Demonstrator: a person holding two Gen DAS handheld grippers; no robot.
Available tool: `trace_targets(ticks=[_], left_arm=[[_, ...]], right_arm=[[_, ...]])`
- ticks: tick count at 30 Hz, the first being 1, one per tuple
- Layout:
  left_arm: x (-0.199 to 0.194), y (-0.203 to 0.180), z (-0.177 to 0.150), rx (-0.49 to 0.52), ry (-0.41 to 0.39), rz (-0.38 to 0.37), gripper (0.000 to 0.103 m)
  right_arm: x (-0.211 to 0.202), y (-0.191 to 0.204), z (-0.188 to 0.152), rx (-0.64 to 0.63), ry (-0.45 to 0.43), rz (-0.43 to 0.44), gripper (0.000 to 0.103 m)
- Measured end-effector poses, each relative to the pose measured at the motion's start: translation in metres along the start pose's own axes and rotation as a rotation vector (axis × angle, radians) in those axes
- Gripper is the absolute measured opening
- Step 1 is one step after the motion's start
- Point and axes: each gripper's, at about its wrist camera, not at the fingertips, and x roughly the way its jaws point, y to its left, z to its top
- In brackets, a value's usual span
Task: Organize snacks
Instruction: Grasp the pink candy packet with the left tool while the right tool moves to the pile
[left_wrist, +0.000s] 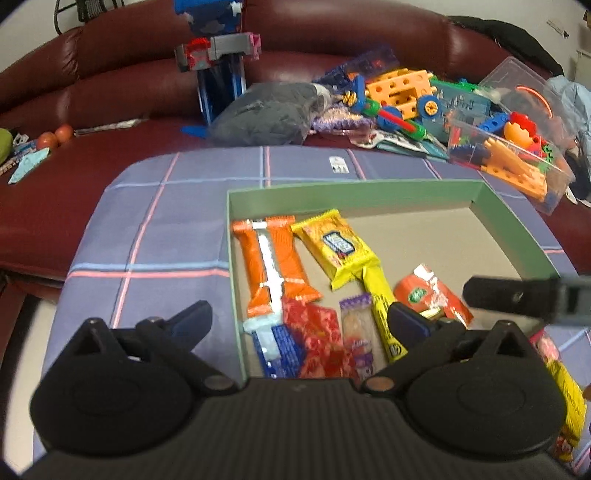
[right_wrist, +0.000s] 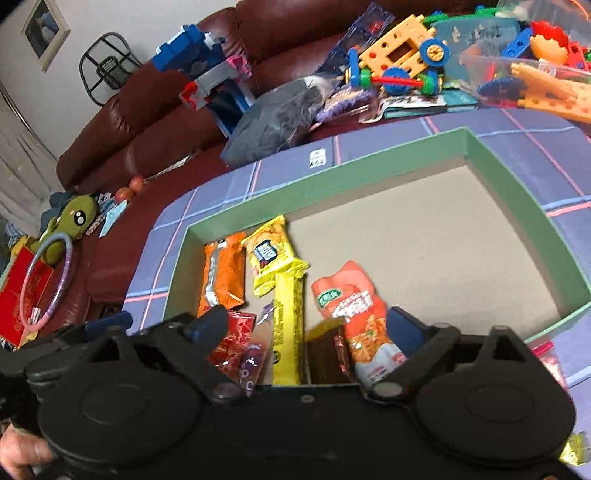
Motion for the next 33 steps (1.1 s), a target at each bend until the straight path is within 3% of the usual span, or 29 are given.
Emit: trace_targets(ticks=[17, 25, 33], left_arm=[[-0.048, 0.019, -0.042, -0.022, 0.011, -0.011, 0.103], [-0.054, 0.044, -0.085, -0.037, 0.085, 0.037, 0.103], [-0.048, 0.049, -0.118, -0.018, 0.15, 0.02, 0.103]], right_arm=[[-0.036, 0.002, -0.023, 0.051, -0.012, 0.013, 0.103], [-0.052, 0.002, -0.048, 0.031, 0.001, 0.011, 0.103], [-0.05, 0.002, -0.07, 0.024, 0.071, 0.017, 0.103]])
